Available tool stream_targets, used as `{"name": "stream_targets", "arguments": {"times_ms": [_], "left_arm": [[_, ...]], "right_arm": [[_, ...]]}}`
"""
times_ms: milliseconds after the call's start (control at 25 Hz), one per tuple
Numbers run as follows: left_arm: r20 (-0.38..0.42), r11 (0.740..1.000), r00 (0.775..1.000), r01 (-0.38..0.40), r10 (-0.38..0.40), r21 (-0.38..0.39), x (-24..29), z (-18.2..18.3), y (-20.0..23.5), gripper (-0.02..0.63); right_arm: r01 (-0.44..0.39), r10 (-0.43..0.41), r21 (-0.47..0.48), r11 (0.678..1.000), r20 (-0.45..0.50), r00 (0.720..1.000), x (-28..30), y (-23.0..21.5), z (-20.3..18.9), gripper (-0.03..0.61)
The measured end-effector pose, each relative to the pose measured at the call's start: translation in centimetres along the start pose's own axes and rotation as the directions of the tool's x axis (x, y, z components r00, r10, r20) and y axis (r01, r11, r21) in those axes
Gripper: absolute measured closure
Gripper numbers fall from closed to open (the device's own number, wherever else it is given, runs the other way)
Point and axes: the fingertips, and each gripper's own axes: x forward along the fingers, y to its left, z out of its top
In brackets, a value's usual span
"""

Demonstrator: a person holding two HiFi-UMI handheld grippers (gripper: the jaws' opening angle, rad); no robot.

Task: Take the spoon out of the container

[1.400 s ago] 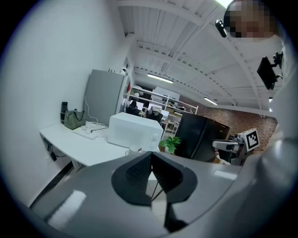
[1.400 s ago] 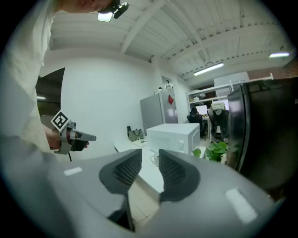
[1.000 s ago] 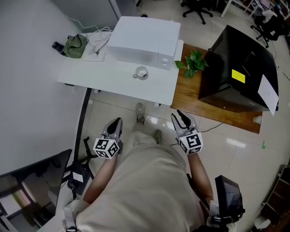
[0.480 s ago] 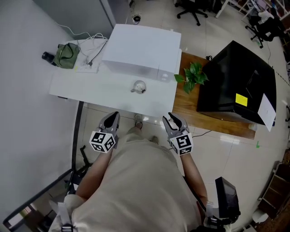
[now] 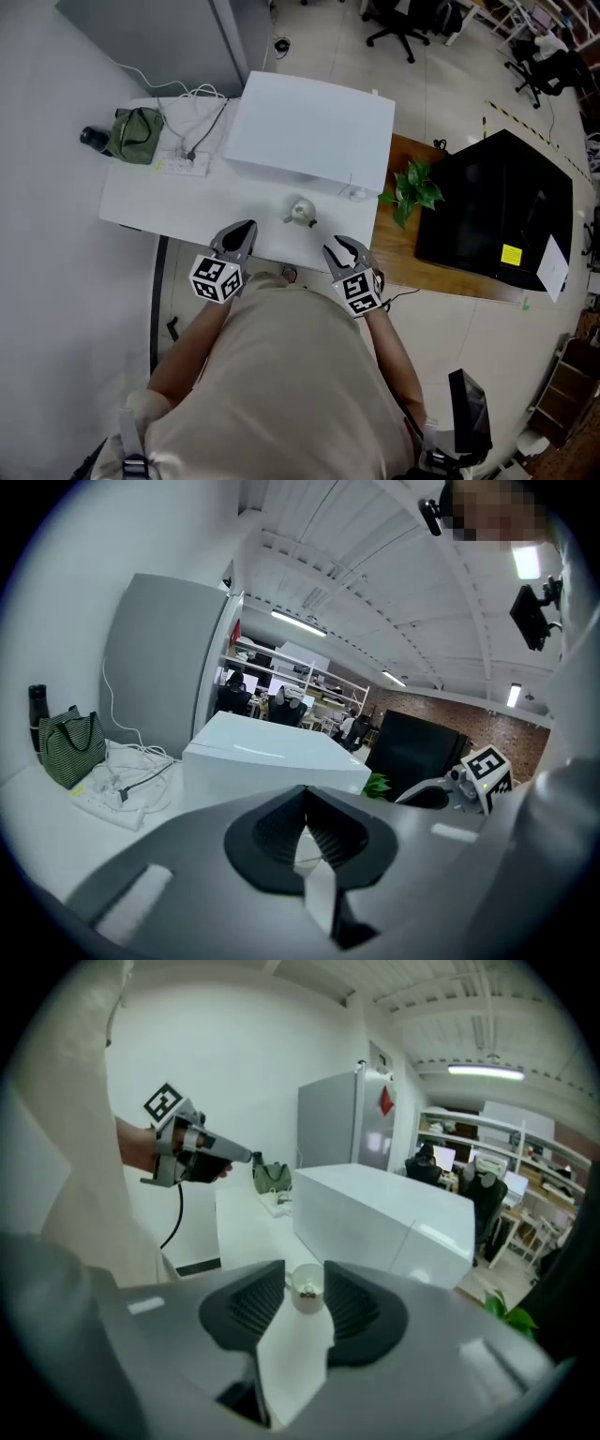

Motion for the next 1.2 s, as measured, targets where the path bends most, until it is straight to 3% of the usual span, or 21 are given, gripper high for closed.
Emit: {"name": "stream_targets", "arguments": {"times_ms": [120,240,680,880,1200], "left_arm": [[-0.018,0.999,0.999,0.035,-0.034,0.009,1.2,0.2,1.6,0.624],[-0.04,0.997,0.997,0.073,-0.072,0.025,2.6,0.2,2.8,0.624],[-0.091,0.985,0.982,0.168,-0.166,0.022,5.2,-0.6,3.0,0.624],[-0.126,0.986,0.978,0.165,-0.164,0.001,5.2,-1.2,3.0,0.624],[-0.098,0.994,0.99,0.103,-0.1,0.023,5.2,0.2,3.5,0.624]], "right_arm": [[-0.029,0.027,-0.021,0.999,-0.065,0.997,3.0,0.4,-0.3,0.447],[-0.055,0.049,-0.037,0.998,-0.133,0.99,5.8,0.5,-1.3,0.396],[-0.092,0.058,-0.094,0.991,-0.318,0.946,10.8,0.4,-5.6,0.397],[-0.101,0.066,-0.081,0.992,-0.352,0.934,13.3,0.4,-8.0,0.397],[-0.144,0.096,-0.111,0.983,-0.354,0.93,15.1,0.7,-8.7,0.412]]}}
